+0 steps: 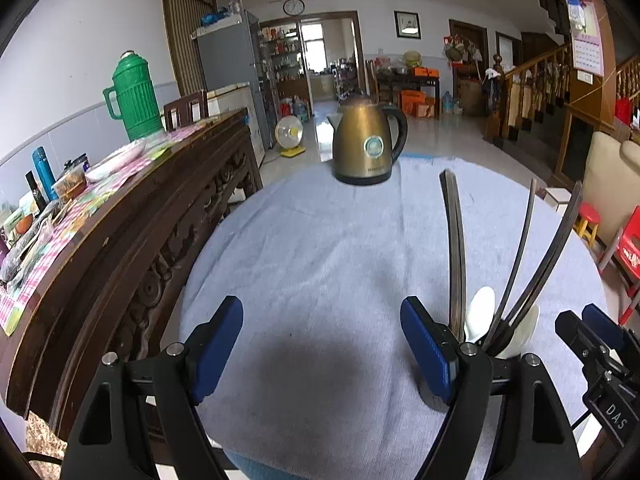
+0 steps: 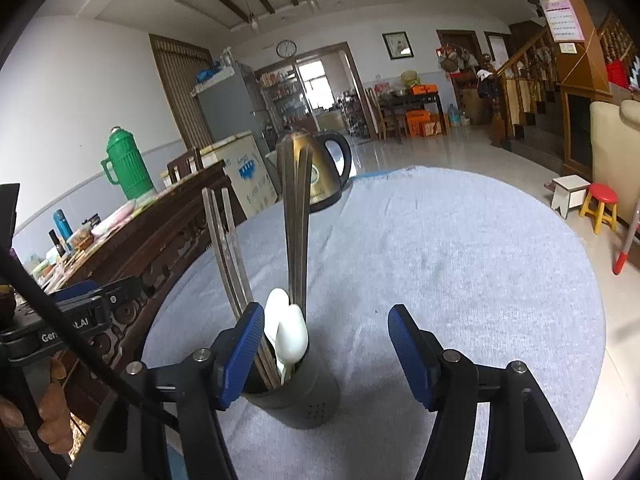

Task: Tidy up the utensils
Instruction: 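Raise and pull both open tools back away from the holder cup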

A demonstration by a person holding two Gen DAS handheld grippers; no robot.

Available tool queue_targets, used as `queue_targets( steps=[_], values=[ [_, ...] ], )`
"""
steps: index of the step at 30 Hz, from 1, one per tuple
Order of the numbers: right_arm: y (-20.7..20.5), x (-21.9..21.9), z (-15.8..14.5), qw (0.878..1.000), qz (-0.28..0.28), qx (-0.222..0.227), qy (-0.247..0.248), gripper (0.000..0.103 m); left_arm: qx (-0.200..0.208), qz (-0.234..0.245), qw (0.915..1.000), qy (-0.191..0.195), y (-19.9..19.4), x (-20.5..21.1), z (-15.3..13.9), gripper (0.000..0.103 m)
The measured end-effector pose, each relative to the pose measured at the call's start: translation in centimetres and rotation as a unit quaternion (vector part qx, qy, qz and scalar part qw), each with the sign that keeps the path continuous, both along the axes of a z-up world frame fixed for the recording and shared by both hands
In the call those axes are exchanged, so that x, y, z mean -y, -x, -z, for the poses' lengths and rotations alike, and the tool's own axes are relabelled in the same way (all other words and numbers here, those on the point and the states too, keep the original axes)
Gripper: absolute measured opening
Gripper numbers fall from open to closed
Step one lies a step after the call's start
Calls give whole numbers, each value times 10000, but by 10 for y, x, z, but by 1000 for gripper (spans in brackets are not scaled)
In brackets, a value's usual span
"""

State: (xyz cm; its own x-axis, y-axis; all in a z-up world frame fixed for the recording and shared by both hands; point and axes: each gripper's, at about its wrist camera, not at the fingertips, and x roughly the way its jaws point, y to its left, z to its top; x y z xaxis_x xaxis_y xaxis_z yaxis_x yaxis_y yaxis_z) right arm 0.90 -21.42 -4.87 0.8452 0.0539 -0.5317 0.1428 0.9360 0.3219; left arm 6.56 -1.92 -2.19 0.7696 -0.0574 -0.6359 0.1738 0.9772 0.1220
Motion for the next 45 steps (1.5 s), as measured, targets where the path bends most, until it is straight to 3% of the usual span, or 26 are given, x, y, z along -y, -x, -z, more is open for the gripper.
queue_targets(
  steps=[7,20,32,40,43,45],
  values=[
    [7,-1,1,9997,-117,-220,8,71,-334,-131,9993,-74,7,-1,12,82],
    [29,-6,-19,9995,-236,-207,55,72,-294,-564,9969,-466,28,-6,12,82],
    [79,-23,-64,9984,-337,303,325,76,168,-451,9975,-519,71,-7,-17,82],
    [128,-29,-92,9958,-238,722,506,79,631,-288,9966,-443,121,-6,-46,84],
    [143,-28,-98,9960,-126,641,609,79,778,-279,9956,-445,136,-8,-54,88],
    [145,-26,-100,9968,-78,339,717,79,867,-291,9948,-446,145,-9,-58,89]
  ],
)
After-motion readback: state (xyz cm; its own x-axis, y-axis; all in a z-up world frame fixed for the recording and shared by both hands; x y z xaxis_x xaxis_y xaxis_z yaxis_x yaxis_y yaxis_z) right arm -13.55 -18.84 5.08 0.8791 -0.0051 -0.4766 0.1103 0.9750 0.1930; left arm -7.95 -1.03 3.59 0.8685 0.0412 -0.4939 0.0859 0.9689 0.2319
